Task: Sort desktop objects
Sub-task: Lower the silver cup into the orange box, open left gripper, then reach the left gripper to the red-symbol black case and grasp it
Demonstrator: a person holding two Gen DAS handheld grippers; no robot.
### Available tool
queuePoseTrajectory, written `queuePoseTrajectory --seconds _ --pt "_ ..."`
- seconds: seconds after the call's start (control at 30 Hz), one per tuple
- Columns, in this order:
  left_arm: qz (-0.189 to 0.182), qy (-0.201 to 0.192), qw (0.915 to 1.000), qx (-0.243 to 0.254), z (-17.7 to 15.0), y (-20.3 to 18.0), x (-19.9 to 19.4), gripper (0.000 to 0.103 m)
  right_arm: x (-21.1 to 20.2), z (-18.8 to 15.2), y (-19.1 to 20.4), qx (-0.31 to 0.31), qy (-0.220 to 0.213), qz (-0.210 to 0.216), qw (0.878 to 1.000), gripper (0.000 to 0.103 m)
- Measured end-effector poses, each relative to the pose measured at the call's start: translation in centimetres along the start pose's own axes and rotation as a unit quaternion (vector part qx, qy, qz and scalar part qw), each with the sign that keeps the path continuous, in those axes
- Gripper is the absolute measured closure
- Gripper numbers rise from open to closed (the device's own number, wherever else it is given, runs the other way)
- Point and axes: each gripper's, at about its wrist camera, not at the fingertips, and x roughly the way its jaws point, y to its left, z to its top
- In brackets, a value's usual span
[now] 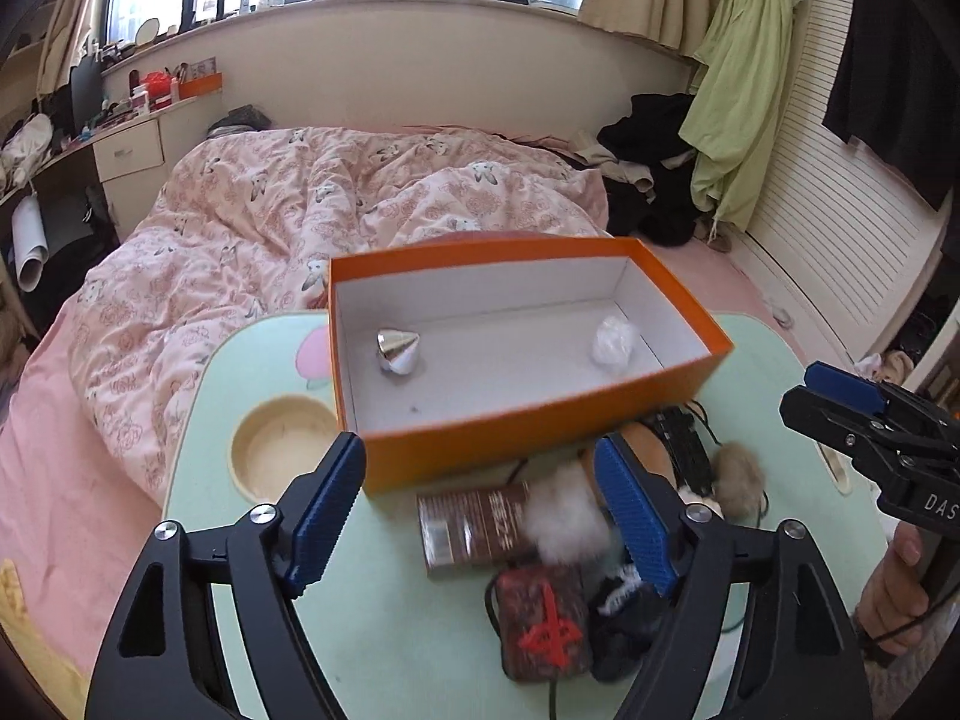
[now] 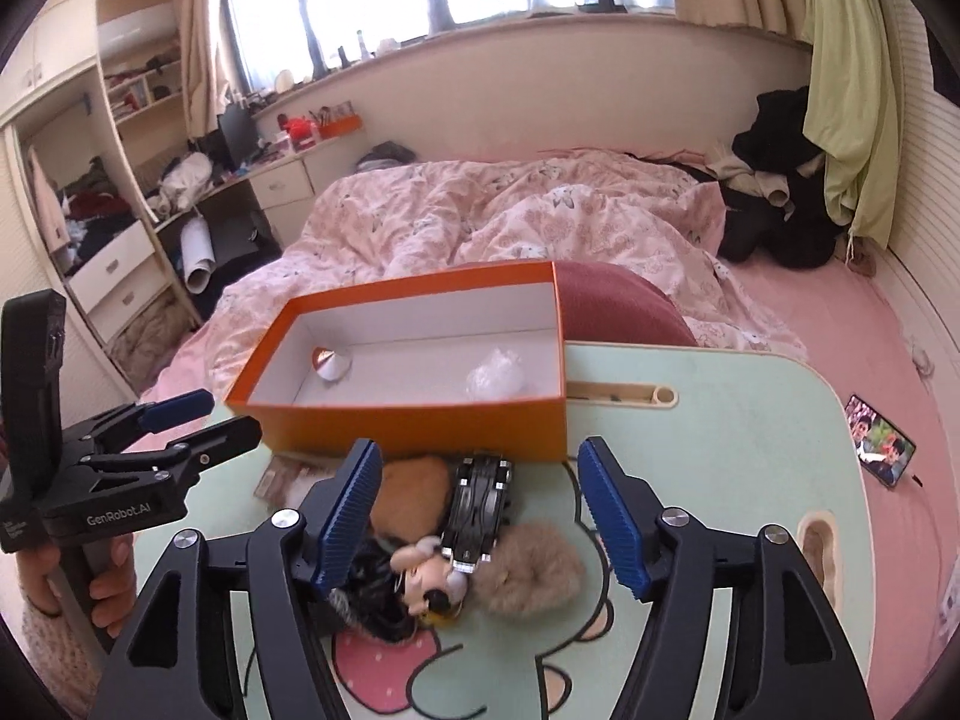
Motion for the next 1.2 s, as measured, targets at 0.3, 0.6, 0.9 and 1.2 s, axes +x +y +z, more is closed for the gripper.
queuePoseTrajectory --seconds 0.3,0.6,0.9,1.2 --pt "0.024 0.025 0.9989 0.030 -8.3 -2.7 -0.2 0.023 -0.9 -8.6 2.6 -0.079 0.009 -0.086 0.993 0.021" --pt "0.013 0.026 0.9995 -0.012 -9.4 -1.5 0.9 0.015 2.7 -10.6 0.9 -0.059 0.086 -0.074 0.992 0.002" --pt "0.044 0.033 0.9981 0.026 -9.4 -2.7 1.8 0.000 2.8 -11.1 0.3 -0.053 0.082 -0.066 0.993 0.000" --pt "0.034 0.025 0.9990 0.017 -9.5 -2.2 1.3 0.000 2.8 -11.1 0.3 -0.052 0.082 -0.066 0.993 0.000"
